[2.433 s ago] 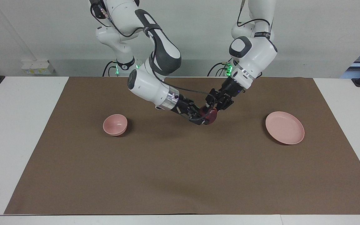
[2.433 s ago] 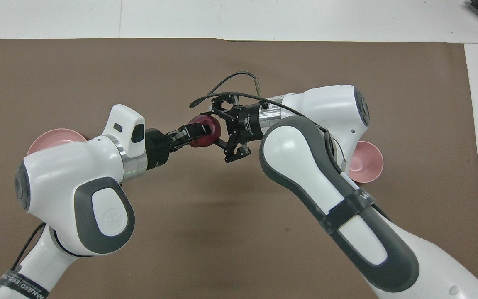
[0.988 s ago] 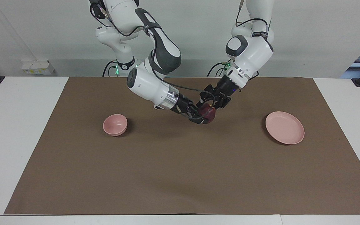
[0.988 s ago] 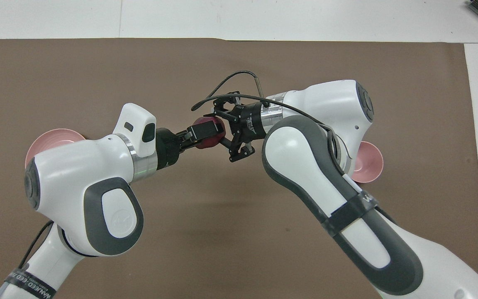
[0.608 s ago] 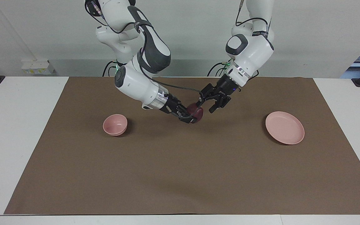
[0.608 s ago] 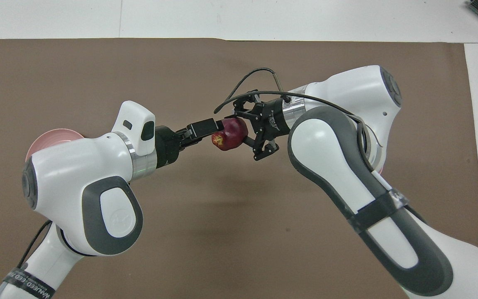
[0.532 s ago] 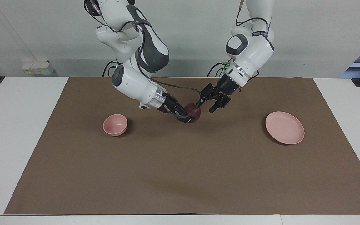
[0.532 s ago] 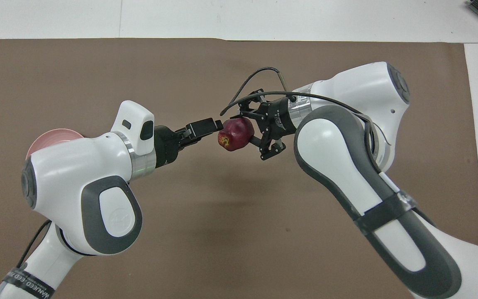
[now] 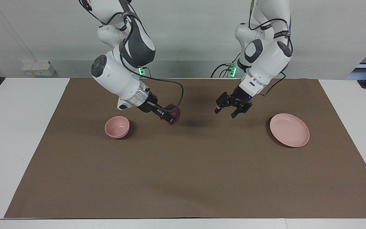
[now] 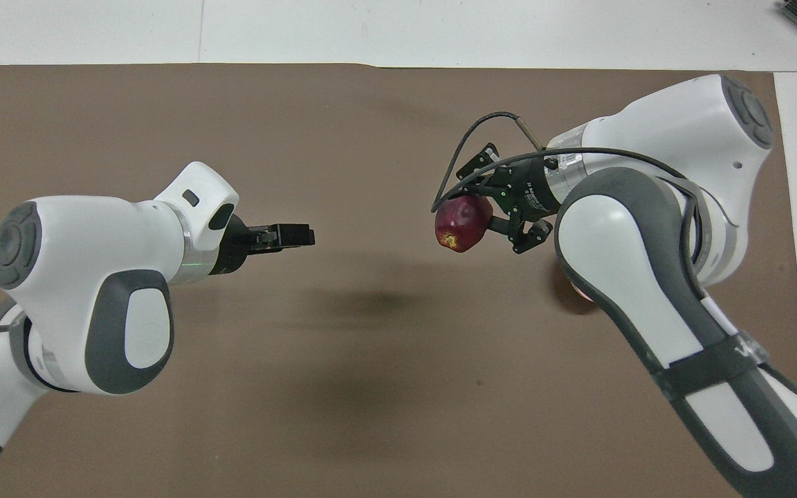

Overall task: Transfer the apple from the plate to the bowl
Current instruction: 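Carry the apple to the bowl with the right gripper while the left gripper withdraws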

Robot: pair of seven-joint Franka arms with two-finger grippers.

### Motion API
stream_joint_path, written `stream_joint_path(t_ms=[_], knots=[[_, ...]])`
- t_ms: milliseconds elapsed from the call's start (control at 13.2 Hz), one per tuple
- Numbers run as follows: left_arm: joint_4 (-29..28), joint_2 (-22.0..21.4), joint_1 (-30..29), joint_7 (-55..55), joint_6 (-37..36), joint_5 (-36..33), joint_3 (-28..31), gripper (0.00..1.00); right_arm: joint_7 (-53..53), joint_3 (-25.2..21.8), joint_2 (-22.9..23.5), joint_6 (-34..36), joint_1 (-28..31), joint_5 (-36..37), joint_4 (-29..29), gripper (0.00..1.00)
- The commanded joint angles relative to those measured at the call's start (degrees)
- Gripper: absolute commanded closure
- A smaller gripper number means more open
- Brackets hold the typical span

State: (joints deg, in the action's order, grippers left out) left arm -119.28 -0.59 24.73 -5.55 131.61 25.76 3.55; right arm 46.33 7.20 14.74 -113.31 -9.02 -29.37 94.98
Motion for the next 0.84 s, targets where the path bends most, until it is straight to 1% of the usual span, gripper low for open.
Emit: stream_joint_path(t_ms=[0, 76, 152, 228, 304, 456, 532, 684, 760], knots=[[2.99, 0.24, -3.1, 0.54, -6.79, -12.62, -0.3, 0.0, -8.68, 0.44, -1.56, 1.16, 0.49, 7.89, 1.44, 0.94], [3.69, 0.07, -4.24, 0.89, -8.2, -15.27, -0.21, 0.0, -12.72, 0.44, -1.65, 1.25, 0.58, 11.75, 1.61, 0.94], [5.44, -0.11, -5.91, 2.2, -10.56, -17.21, -0.21, 0.0, -17.37, 0.53, -2.34, 1.25, 0.93, 17.36, 3.01, 0.94], [7.98, -0.11, -7.49, 4.21, -13.89, -18.01, -0.21, 0.0, -20.37, 0.44, -2.96, 0.82, 1.37, 20.12, 4.5, 0.94], [11.14, -0.11, -8.72, 6.49, -18.36, -18.11, -0.21, 0.0, -24.06, 0.44, -3.75, 0.55, 2.77, 21.36, 6.08, 0.94], [17.38, -0.2, -11.71, 10.02, -25.41, -19.85, -0.21, 0.0, -31.18, 0.44, -5.77, -3.21, 5.05, 27.14, 10.91, 0.94], [20.2, -0.37, -11.98, 10.55, -28.57, -21.52, -0.12, 0.0, -34.0, 0.53, -6.39, -5.49, 6.37, 29.61, 13.45, 0.94], [26.7, -0.64, -12.42, 11.78, -34.11, -24.78, 0.32, 0.0, -38.75, 0.53, -6.92, -10.94, 8.92, 30.34, 17.85, 0.94], [29.77, -0.37, -14.17, 12.75, -36.58, -24.96, 0.32, 0.0, -40.6, 0.44, -7.1, -13.32, 9.46, 30.43, 19.88, 0.94]])
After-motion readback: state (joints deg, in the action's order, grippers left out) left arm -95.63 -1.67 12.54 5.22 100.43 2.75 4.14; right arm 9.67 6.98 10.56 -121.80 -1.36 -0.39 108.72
